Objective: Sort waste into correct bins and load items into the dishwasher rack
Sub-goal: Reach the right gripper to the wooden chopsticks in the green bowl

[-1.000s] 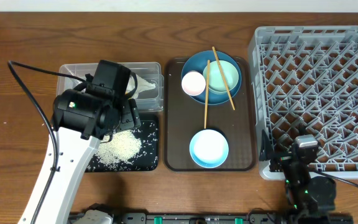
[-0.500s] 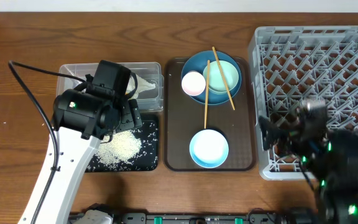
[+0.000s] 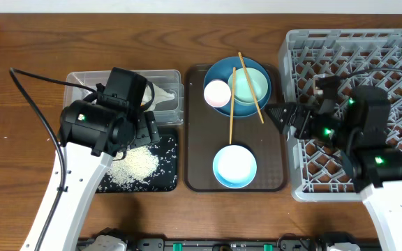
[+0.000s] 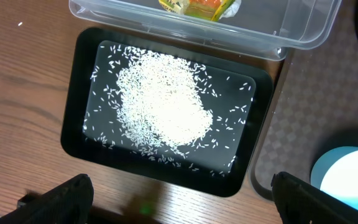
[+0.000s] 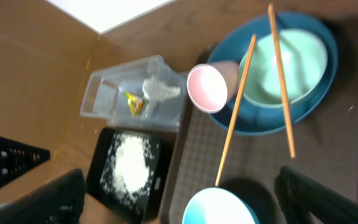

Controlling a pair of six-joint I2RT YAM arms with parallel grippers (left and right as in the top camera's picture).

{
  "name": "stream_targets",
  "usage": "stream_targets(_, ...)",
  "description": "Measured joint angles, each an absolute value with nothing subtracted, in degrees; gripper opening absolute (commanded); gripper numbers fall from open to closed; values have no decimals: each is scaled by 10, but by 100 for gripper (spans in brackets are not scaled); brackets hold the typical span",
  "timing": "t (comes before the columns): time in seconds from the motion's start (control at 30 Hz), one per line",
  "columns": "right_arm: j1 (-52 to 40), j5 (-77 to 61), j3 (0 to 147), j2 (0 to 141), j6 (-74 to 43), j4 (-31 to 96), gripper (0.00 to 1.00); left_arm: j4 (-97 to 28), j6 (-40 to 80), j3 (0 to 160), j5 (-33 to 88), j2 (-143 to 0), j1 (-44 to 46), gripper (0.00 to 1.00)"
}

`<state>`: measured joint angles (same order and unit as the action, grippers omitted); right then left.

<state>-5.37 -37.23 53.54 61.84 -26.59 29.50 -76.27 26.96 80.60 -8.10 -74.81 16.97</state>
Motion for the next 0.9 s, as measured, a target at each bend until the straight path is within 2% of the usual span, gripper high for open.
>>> stream_targets(0.17,-80,-372,535,663,-300,297,56,-763,270,806,-81,-748,170,95)
stream_targets(0.2,-95,-361,535,672,-307,297,54,-763,270,806,-81,-748,170,95)
stream_targets(0.4,-187,-260,535,699,-320,296,50,-763,270,806,-81,-748,170,95)
stream_targets(0.67,-320,-45,535,729,-350,293,47,-763,270,806,-81,-748,170,95)
stream_targets(0.9,-374,82,535,764,-356,274,47,-763,270,806,-81,-748,170,95)
